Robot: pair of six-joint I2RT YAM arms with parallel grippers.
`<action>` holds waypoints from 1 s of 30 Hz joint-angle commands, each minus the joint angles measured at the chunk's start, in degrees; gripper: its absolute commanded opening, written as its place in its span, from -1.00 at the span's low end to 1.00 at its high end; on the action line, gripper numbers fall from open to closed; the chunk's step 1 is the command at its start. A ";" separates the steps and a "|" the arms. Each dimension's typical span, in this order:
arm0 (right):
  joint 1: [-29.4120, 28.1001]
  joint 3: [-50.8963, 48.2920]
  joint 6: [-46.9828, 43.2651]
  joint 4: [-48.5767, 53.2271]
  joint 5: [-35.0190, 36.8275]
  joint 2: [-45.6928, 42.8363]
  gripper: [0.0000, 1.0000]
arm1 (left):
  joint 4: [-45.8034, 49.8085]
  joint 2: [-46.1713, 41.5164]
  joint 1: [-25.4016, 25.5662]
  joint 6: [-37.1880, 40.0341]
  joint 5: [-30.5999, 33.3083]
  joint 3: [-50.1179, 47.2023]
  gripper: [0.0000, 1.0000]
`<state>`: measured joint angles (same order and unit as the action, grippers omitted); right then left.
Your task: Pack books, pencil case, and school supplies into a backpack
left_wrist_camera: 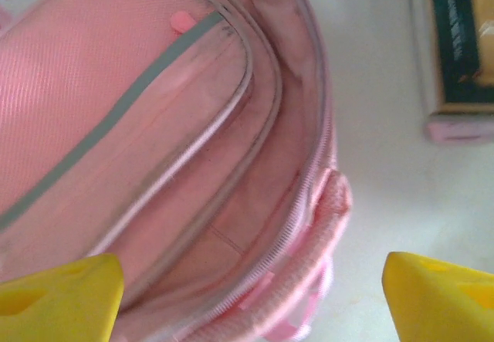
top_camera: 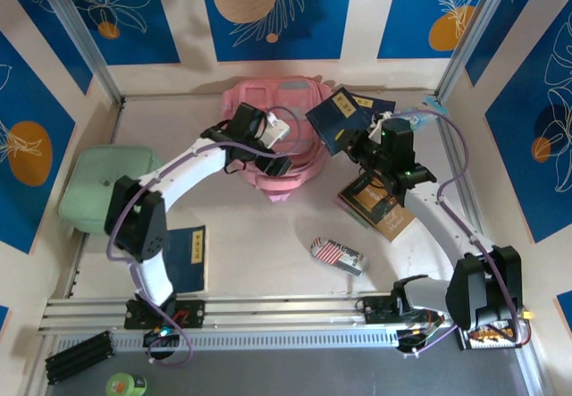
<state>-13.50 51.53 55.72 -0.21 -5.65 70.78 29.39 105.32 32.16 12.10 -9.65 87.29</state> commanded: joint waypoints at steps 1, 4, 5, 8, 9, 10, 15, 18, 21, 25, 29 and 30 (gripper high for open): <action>0.65 -0.94 -1.52 1.09 0.91 -1.76 -0.91 | 6.60 5.63 -0.16 13.54 5.74 7.55 0.59; 0.94 -1.45 -1.10 1.22 0.75 -2.13 -0.91 | 7.61 11.03 -0.58 16.66 9.13 12.60 0.38; 1.00 -1.62 -1.13 1.27 0.81 -2.31 -0.91 | 8.14 12.72 -0.94 17.42 8.93 14.28 0.37; 1.29 -2.04 -0.89 1.90 0.82 -2.66 -0.91 | 11.26 17.19 -1.47 19.80 7.52 19.11 0.33; 1.36 -2.10 -0.93 2.17 0.82 -2.75 -0.91 | 12.49 18.52 -1.40 20.60 6.68 20.68 0.33; 1.58 -2.13 -0.88 2.38 0.82 -2.89 -0.91 | 13.18 19.36 -1.46 21.30 6.14 21.64 0.31; 1.89 -2.57 -0.67 2.65 1.08 -3.37 -0.91 | 13.76 23.60 -1.60 22.14 8.07 25.62 0.12; 1.99 -2.52 -0.53 2.86 1.16 -3.37 -0.91 | 14.73 25.51 -1.58 22.66 8.89 27.72 0.02; 2.16 -2.43 -0.36 3.34 1.43 -3.42 -0.91 | 14.50 26.03 -1.58 23.05 9.38 28.55 -0.24; 2.58 -2.17 -0.84 4.58 2.43 -4.26 -0.91 | 15.12 23.62 -1.59 23.15 6.58 28.81 -0.66; 3.70 -2.64 -1.70 4.37 3.46 -6.62 -0.91 | 13.47 17.51 -1.66 21.94 1.56 26.46 -0.92; 4.06 -2.54 -2.02 4.93 3.84 -7.22 -0.91 | 12.43 15.97 -1.63 21.27 1.06 25.54 -0.95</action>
<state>-10.31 48.95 55.48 5.65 -3.60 66.87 42.19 128.57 31.03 34.76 -3.97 113.73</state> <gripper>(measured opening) 0.137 0.076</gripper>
